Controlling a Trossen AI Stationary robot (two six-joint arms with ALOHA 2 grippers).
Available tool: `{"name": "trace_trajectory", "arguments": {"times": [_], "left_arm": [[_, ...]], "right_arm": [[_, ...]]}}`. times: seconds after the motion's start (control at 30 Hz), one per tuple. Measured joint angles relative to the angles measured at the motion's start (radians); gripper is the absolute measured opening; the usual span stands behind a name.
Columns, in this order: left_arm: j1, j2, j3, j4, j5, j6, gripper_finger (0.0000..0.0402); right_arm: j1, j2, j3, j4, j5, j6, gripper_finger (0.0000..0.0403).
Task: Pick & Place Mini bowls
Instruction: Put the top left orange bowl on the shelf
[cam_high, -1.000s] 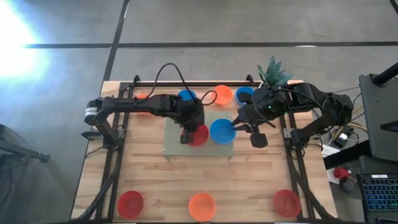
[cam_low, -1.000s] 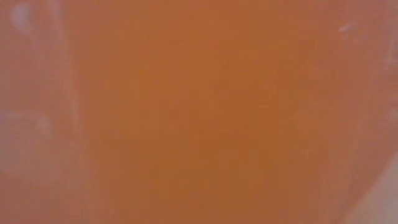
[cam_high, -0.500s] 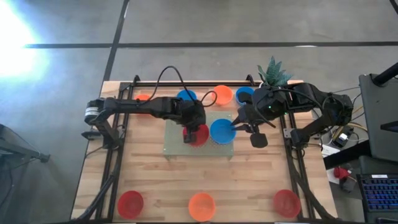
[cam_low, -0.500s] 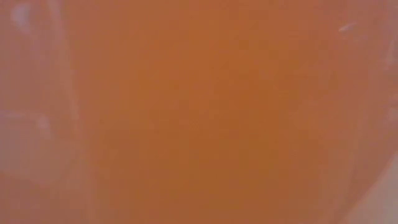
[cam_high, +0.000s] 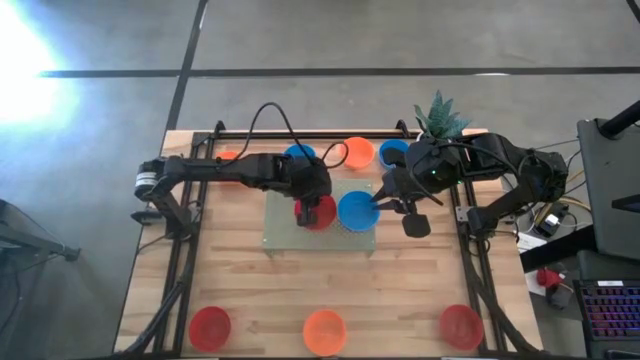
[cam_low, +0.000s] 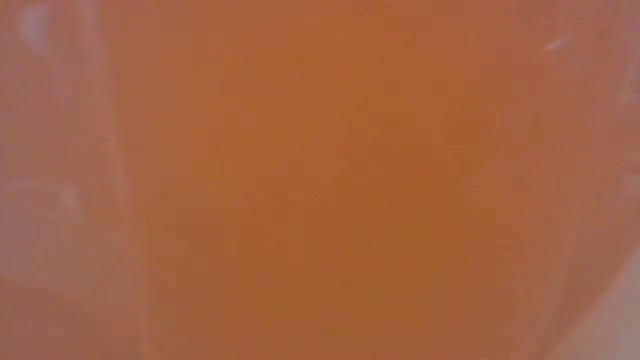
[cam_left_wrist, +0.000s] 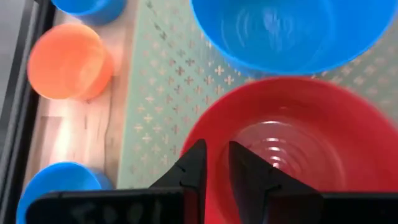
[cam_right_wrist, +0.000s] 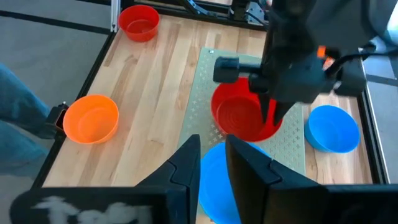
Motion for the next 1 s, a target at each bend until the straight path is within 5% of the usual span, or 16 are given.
{"name": "trace_trajectory", "arguments": {"times": [0.3, 1.0], "left_arm": [[0.021, -0.120, 0.050, -0.107, -0.042, -0.142, 0.0060], [0.113, -0.364, 0.014, -0.514, -0.543, -0.762, 0.0060]], "right_arm": [[0.000, 0.000, 0.000, 0.000, 0.000, 0.000, 0.0075], [0.000, 0.000, 0.000, 0.000, 0.000, -0.002, 0.0076]]}}
